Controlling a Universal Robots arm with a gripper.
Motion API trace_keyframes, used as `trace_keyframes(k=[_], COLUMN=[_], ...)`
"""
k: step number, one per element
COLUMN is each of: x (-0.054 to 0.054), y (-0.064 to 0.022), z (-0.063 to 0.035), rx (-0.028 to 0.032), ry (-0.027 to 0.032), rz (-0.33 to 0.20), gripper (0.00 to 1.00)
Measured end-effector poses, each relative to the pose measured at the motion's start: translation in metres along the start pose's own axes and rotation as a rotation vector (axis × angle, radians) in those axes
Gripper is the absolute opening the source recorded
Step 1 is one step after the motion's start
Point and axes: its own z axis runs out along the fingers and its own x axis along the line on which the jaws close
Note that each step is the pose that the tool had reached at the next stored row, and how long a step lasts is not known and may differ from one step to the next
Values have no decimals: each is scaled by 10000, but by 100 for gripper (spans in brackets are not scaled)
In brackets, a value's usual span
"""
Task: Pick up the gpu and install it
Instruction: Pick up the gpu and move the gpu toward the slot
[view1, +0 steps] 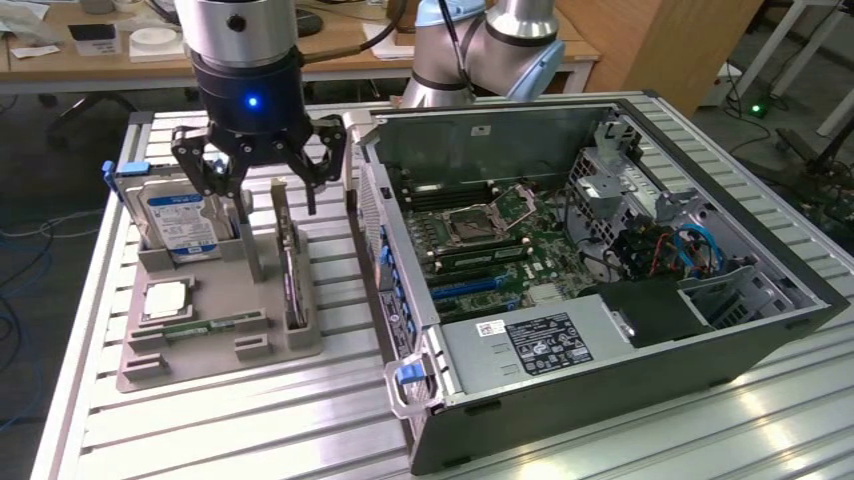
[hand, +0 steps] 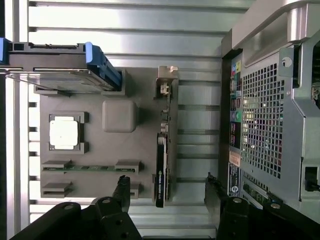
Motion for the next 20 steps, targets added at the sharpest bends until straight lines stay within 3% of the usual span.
trace_keyframes(k=[20], x=[2], y=[-13], z=[170], rx=[0], ry=[1], rz=[-2], gripper=[71])
